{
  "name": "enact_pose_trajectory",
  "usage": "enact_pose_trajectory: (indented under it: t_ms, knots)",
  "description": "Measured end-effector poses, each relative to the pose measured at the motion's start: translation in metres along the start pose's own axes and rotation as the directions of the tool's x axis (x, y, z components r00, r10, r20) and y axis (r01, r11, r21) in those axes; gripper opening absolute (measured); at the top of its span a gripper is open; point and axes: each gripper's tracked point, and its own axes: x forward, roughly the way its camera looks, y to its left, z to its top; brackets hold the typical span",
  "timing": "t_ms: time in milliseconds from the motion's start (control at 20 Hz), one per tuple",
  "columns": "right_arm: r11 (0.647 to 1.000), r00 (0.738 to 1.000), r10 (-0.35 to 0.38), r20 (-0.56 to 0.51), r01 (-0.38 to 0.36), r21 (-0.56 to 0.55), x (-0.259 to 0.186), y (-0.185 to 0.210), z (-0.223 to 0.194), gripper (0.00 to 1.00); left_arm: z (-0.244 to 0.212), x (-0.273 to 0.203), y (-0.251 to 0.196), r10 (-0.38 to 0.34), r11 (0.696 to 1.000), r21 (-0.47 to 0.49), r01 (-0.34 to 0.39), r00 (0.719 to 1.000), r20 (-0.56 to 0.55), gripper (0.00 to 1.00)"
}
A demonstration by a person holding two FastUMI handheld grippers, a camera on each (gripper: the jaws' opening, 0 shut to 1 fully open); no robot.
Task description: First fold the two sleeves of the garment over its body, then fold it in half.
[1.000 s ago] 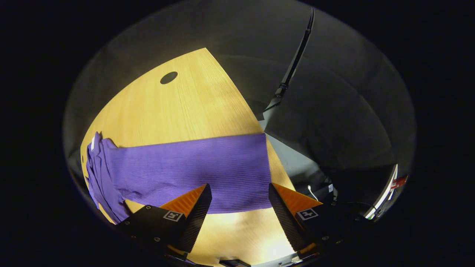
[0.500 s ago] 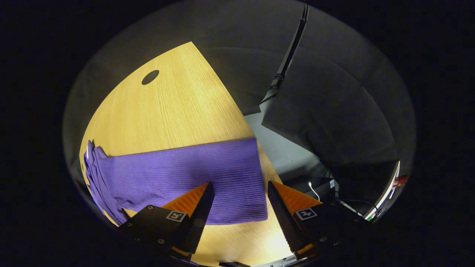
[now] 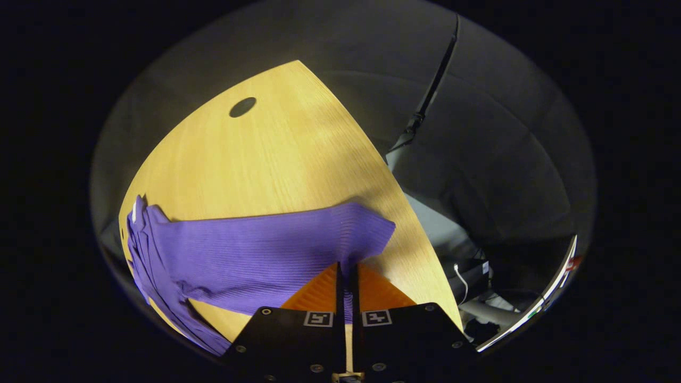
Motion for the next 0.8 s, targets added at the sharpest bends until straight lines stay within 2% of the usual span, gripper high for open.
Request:
enact_pose_trajectory:
  t_ms: [50, 100, 150, 300, 500, 600, 800]
  knots:
    - [1.0, 0.999, 0.004, 0.032, -0.003, -0.02, -0.012, 0.008, 0.005, 0.06, 0.0, -0.001, 0.004, 0.004, 1.0, -0.006, -0.004, 1.0, 0.003, 1.0]
    - [0.999, 0.998, 0.016, 0.058, -0.014, -0.03, -0.026, 0.017, 0.009, 0.14, -0.004, 0.0, 0.008, 0.008, 1.0, -0.017, -0.008, 1.0, 0.0, 0.98]
    - [0.999, 0.996, 0.029, 0.085, -0.026, -0.042, -0.039, 0.029, 0.011, 0.05, -0.007, 0.002, 0.012, 0.011, 0.999, -0.031, -0.012, 1.0, -0.004, 0.98]
    - [0.992, 0.984, 0.084, 0.156, -0.067, -0.108, -0.08, 0.068, 0.018, 0.05, -0.014, 0.005, 0.025, 0.011, 0.998, -0.068, -0.011, 1.0, -0.005, 1.0]
    - [0.98, 0.965, 0.151, 0.216, -0.117, -0.161, -0.127, 0.135, 0.017, 0.05, -0.022, 0.009, 0.056, 0.012, 0.996, -0.092, -0.01, 1.0, 0.015, 0.98]
    - [0.972, 0.955, 0.175, 0.237, -0.13, -0.195, -0.147, 0.166, 0.015, 0.05, -0.027, 0.014, 0.078, 0.026, 0.994, -0.104, -0.024, 0.999, 0.021, 1.0]
    - [0.951, 0.938, 0.235, 0.254, -0.168, -0.259, -0.184, 0.236, 0.005, 0.05, -0.043, 0.02, 0.122, 0.052, 0.99, -0.13, -0.049, 0.999, 0.017, 0.98]
